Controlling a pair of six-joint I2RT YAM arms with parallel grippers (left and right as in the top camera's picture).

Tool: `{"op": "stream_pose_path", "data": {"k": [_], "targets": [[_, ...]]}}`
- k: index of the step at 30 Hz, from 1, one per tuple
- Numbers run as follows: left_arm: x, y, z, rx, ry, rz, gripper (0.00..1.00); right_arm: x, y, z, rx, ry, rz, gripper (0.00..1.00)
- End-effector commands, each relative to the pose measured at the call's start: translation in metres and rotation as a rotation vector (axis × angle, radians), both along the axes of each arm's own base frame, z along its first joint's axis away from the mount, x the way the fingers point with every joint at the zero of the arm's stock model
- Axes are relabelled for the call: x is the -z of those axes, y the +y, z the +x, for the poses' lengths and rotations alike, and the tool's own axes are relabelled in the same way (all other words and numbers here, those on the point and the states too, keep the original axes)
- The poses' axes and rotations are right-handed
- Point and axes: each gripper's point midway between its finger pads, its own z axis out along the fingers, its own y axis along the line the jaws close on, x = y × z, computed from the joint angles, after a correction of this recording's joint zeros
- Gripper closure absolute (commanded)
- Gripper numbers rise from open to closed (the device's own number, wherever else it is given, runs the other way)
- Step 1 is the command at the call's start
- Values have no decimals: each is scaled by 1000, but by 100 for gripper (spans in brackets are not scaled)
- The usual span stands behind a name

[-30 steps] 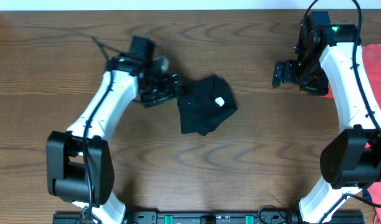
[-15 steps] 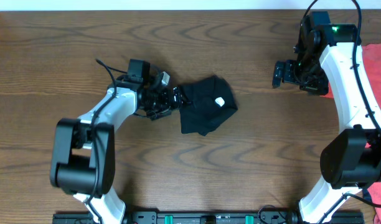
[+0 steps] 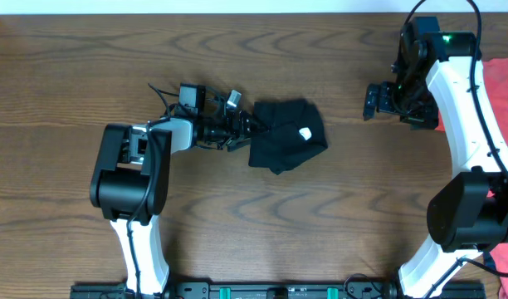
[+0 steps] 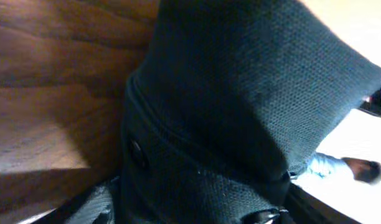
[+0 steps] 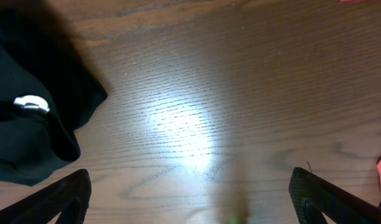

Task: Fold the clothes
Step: 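Lift the black bundle with the left gripper and carry it toward far-left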

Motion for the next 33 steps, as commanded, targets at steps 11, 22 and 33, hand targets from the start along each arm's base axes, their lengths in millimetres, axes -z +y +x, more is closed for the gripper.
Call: {"op": "stream_pose_path", "data": {"k": [11,22,33], "targets": [[7,-11,-7,35,10,-73,61,-8,1,3,-13,-28,5,1],[8,-11,-6,12,60,-71,94,-8,1,3,-13,-26,5,1],[-25,1,32,-95,3,-133,94,-8,1,1,-15,-21,4,1]]}}
